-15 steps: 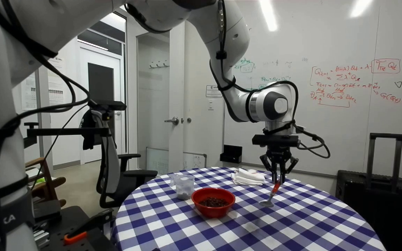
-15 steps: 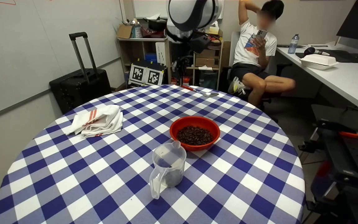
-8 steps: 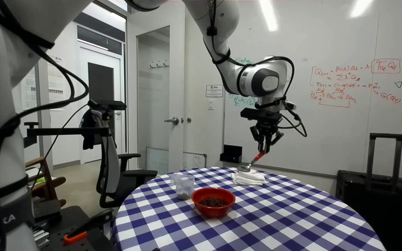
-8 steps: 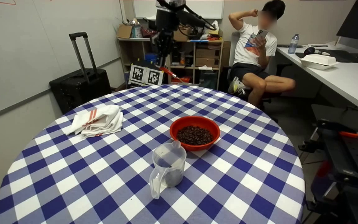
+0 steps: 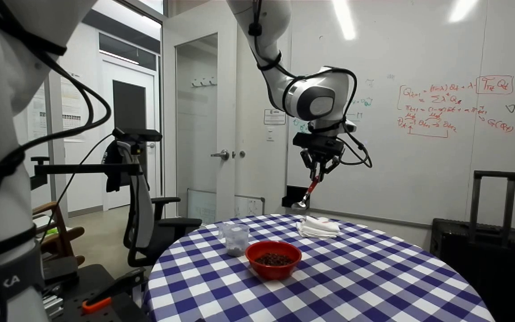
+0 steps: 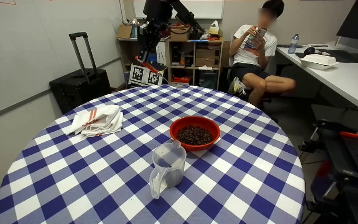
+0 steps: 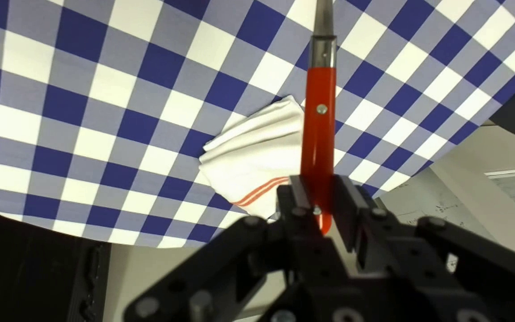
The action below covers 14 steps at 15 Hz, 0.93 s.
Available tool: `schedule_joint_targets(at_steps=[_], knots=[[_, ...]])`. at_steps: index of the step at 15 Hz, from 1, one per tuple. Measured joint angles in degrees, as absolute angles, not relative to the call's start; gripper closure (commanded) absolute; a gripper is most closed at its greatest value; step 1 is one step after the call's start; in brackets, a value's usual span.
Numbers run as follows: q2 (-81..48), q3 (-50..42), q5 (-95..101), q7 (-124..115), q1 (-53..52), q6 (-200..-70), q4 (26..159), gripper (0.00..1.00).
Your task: Use the spoon to place coffee beans from the red bowl into the clear jug.
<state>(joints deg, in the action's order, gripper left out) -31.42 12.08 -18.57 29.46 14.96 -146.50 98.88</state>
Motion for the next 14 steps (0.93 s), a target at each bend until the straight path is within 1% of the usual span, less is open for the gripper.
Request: schedule_joint_targets(at_steps=[5, 10, 14], knots=[[-31.47, 12.13, -18.63, 28.54, 14.91, -156.56, 104.52, 0.95], [-31.48, 11.92, -18.63, 20.72, 14.58, -164.11, 110.23, 0.95], [-31.47, 10.10, -18.60, 11.75, 13.01, -168.74, 114.15, 0.95]])
